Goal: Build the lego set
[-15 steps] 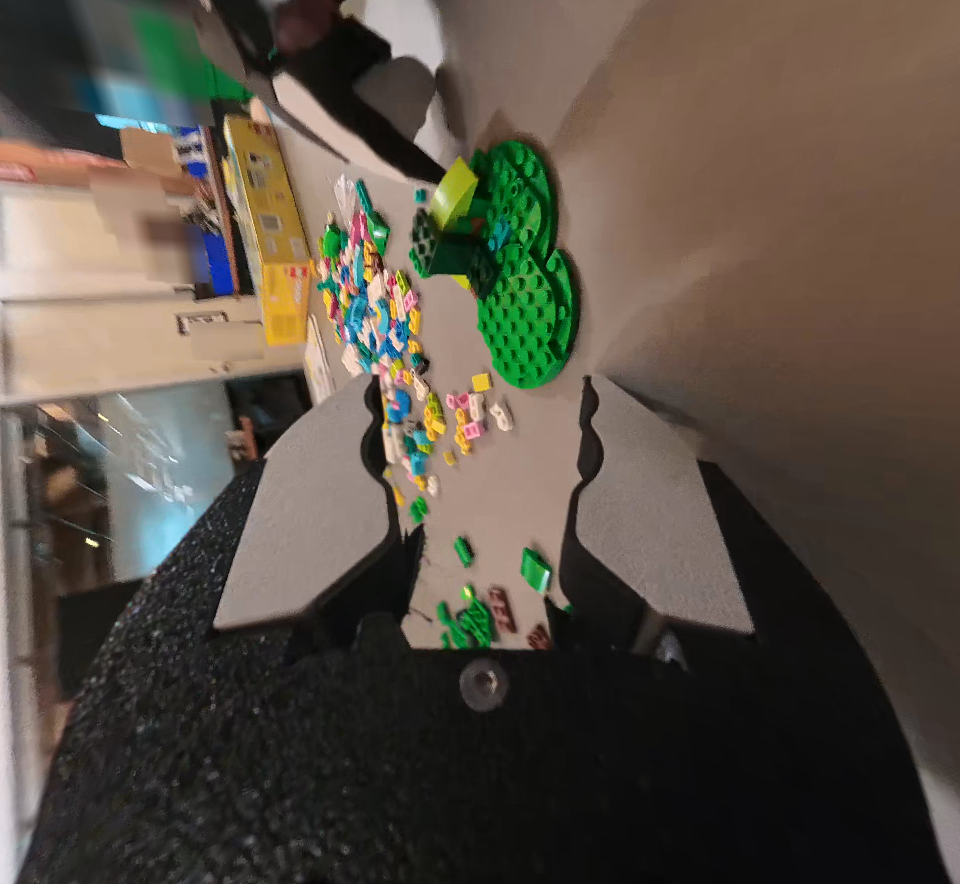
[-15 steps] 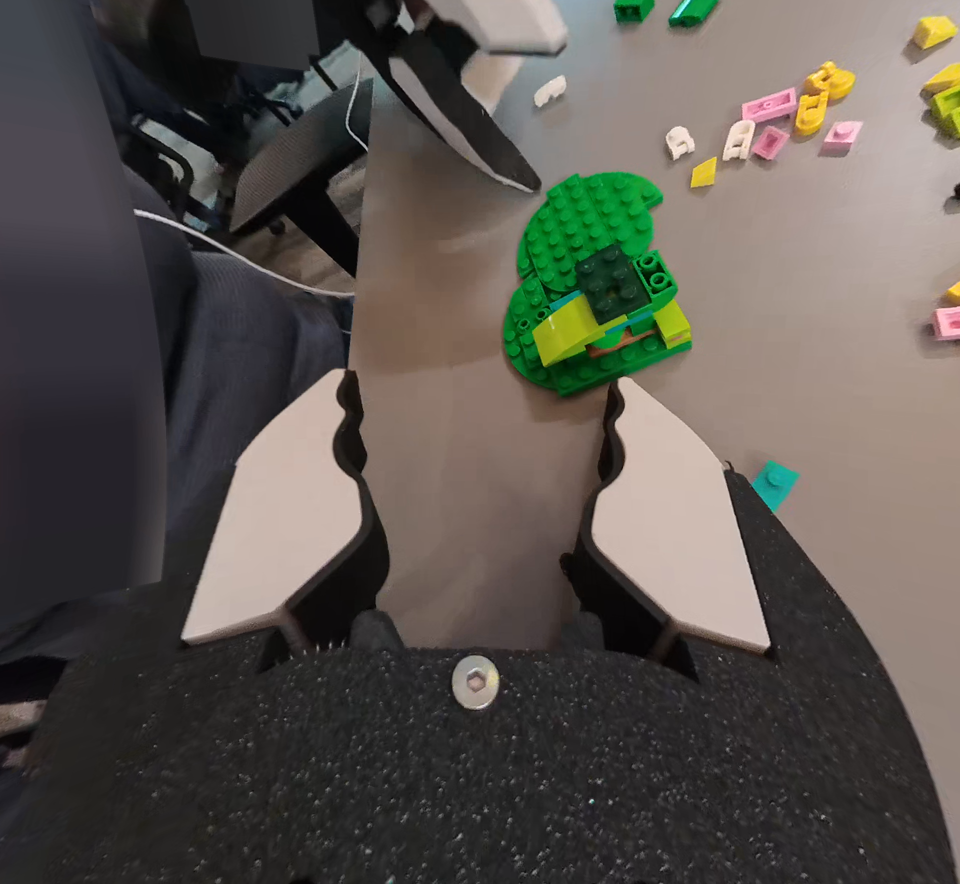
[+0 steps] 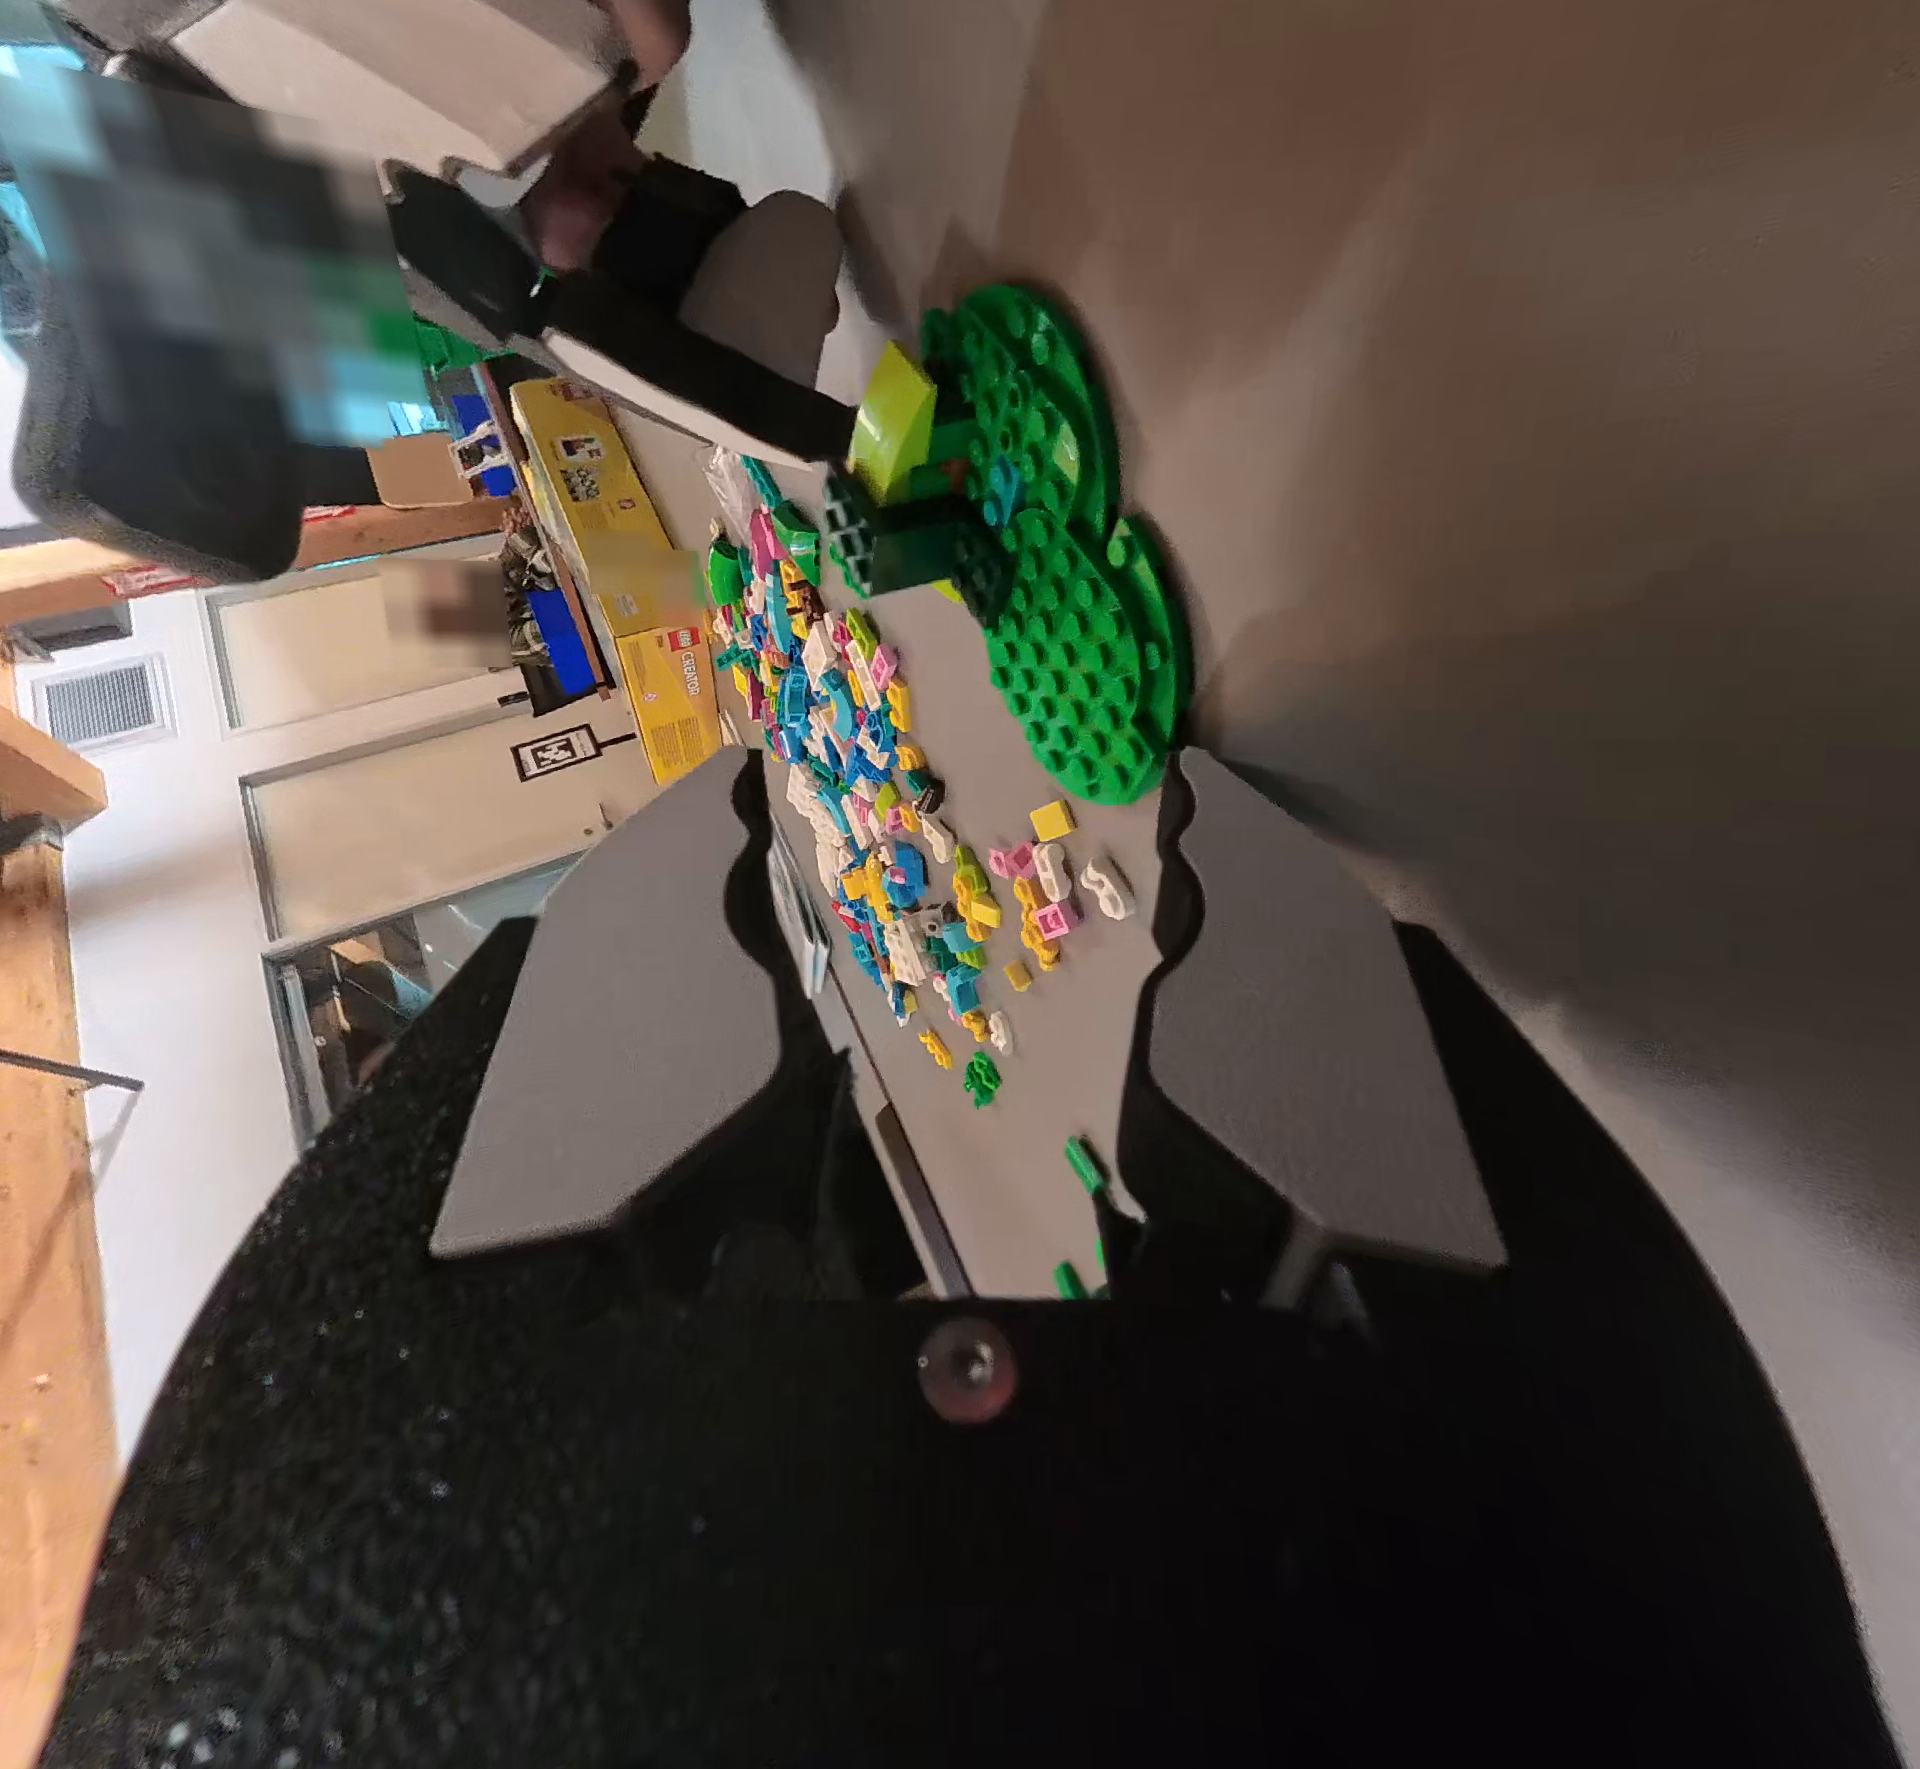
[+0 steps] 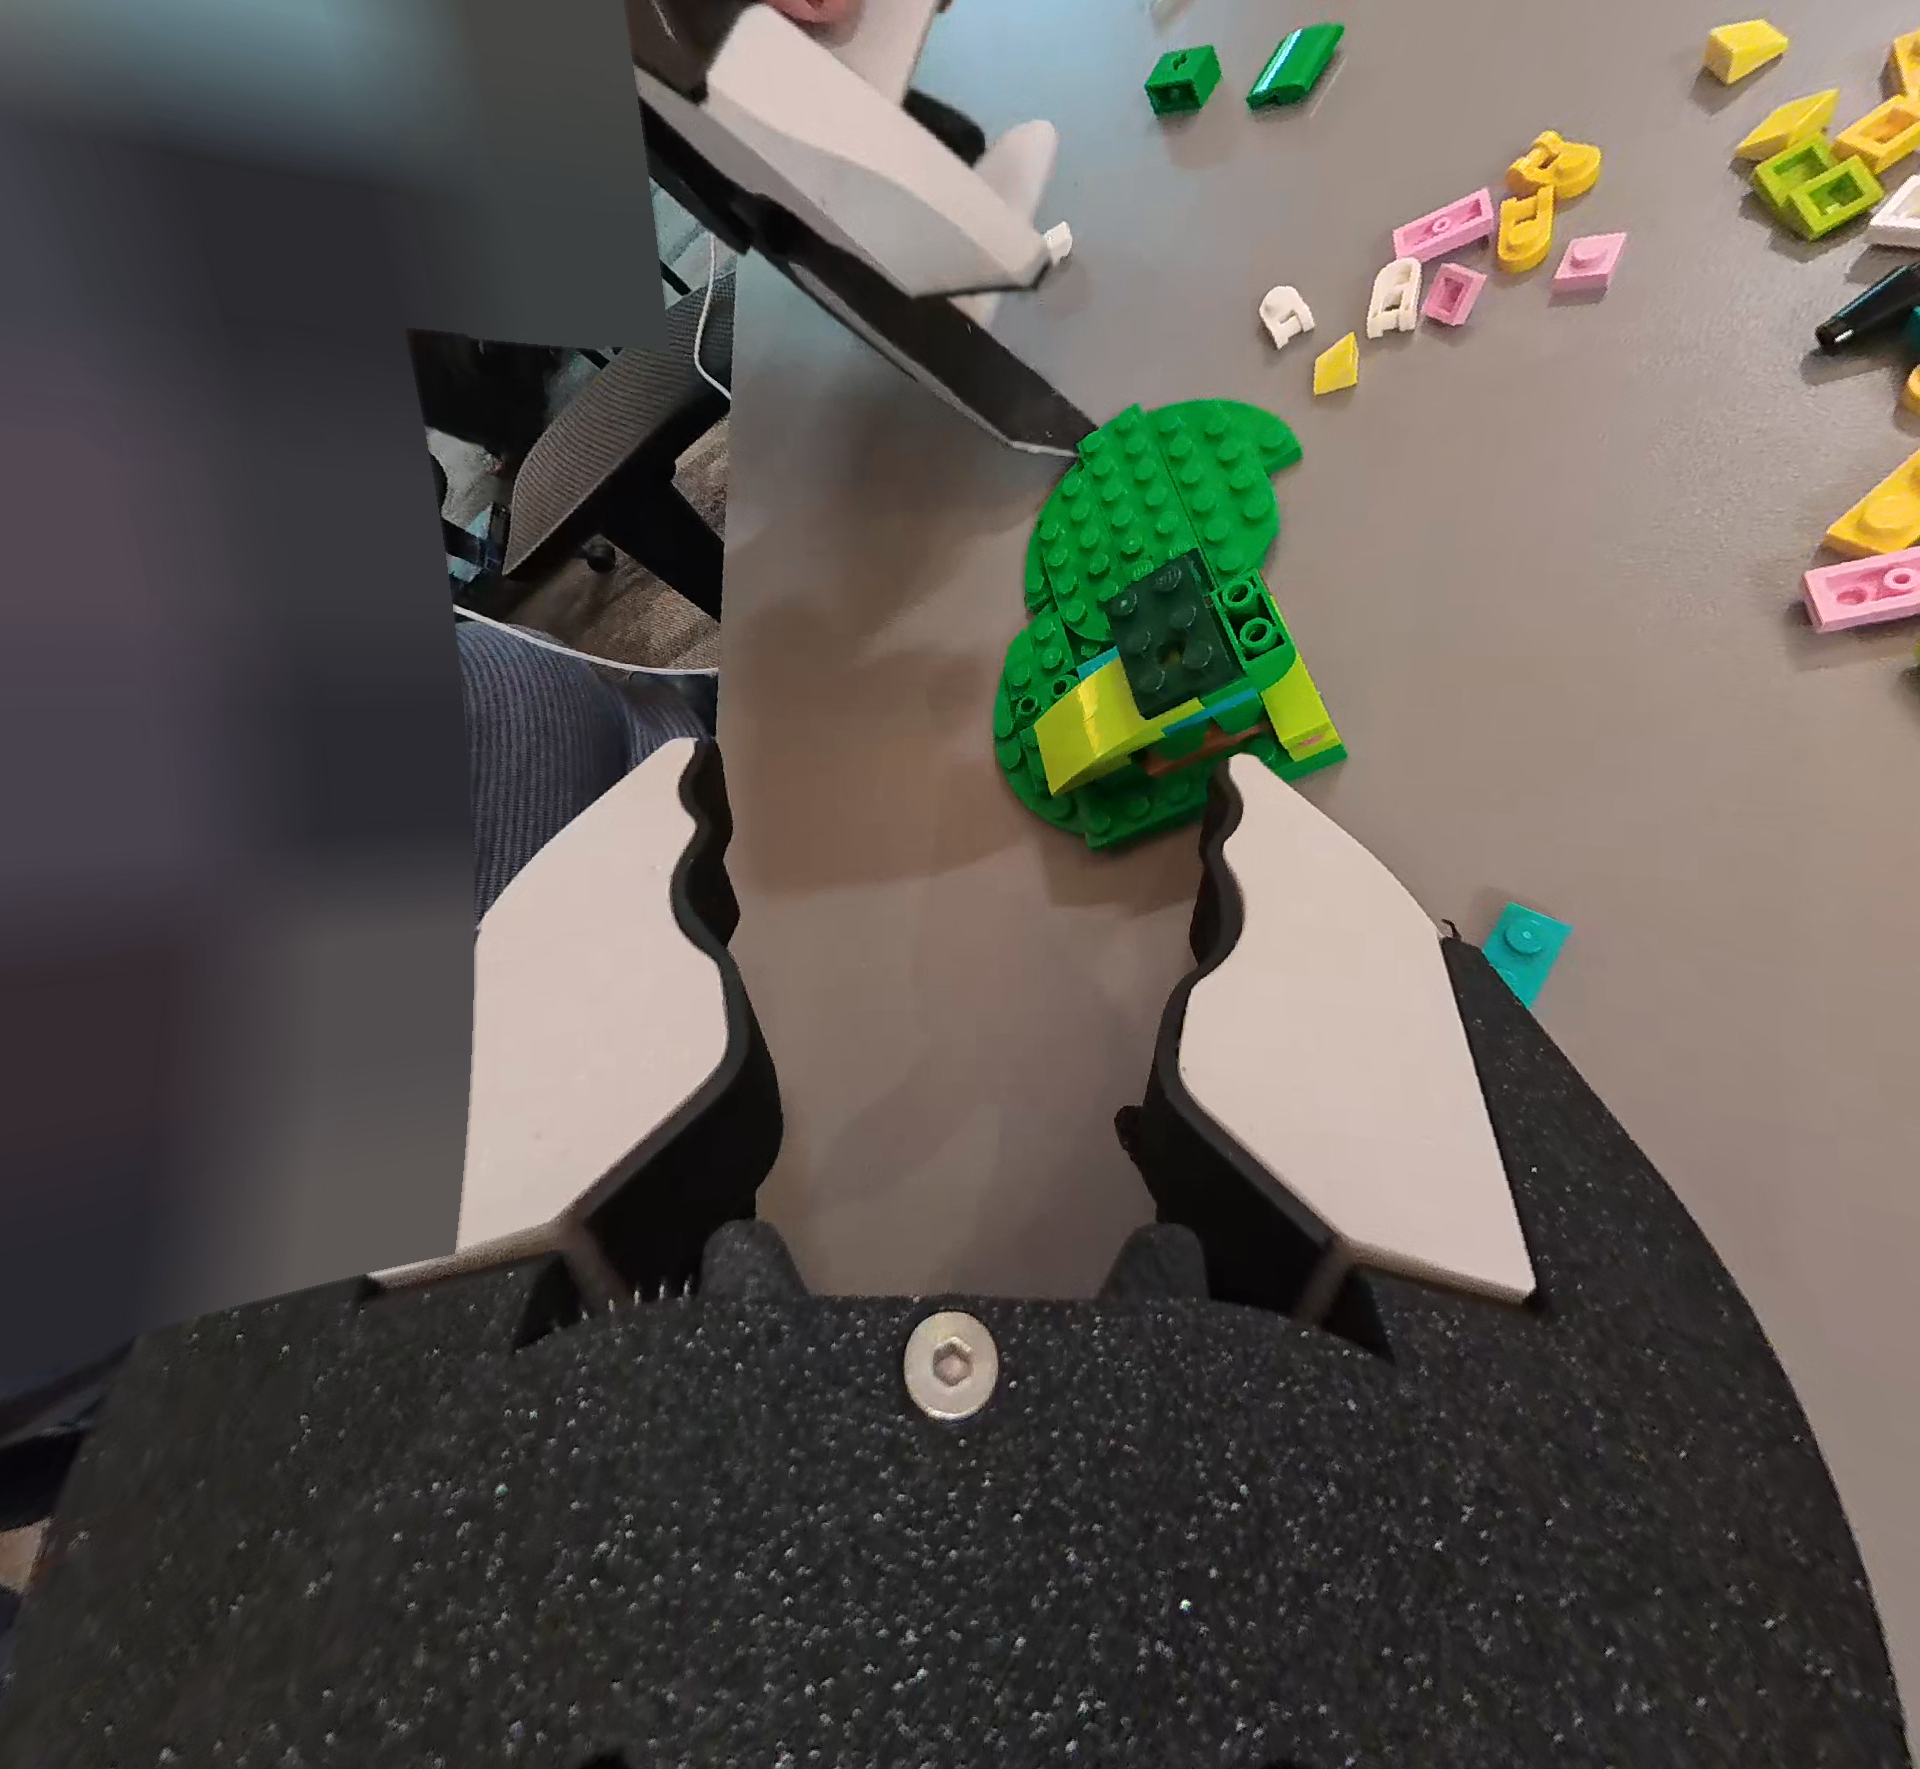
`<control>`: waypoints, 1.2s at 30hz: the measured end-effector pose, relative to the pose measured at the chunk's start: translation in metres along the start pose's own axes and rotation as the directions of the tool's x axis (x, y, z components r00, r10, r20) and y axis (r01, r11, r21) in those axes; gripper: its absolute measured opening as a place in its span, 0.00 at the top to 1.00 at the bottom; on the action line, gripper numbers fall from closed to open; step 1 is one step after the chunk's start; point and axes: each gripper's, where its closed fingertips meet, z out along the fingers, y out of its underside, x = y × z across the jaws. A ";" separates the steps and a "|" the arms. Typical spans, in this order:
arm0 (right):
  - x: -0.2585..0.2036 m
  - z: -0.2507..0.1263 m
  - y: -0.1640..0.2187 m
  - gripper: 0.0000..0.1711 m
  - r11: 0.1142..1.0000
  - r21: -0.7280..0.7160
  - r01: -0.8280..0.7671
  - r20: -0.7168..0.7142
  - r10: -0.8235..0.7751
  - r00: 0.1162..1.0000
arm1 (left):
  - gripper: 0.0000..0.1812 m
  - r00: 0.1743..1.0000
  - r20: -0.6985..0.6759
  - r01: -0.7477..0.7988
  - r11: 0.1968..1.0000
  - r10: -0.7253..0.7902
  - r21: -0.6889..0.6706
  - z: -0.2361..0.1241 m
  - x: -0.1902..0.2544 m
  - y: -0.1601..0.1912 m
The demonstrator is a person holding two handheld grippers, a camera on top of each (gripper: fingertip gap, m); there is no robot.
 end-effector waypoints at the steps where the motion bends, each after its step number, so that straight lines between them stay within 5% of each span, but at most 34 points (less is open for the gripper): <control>1: 0.000 0.000 0.000 0.50 1.000 0.000 0.000 -0.001 0.000 1.000 | 0.60 1.000 0.012 0.024 1.000 -0.024 0.006 -0.001 -0.001 0.000; 17: -0.008 0.008 0.005 0.51 0.999 -0.035 0.034 -0.002 -0.034 0.999 | 0.66 0.968 0.174 0.156 0.975 -0.183 0.155 -0.032 -0.004 -0.043; 31: -0.034 0.033 0.013 0.53 0.989 -0.105 0.104 0.041 -0.100 0.994 | 0.66 0.875 -0.086 0.481 0.876 -0.476 0.039 -0.073 0.041 -0.070; 36: -0.047 0.045 0.017 0.54 0.976 -0.155 0.152 0.072 -0.143 0.987 | 0.68 0.848 -0.077 0.526 0.850 -0.524 0.010 -0.085 0.053 -0.084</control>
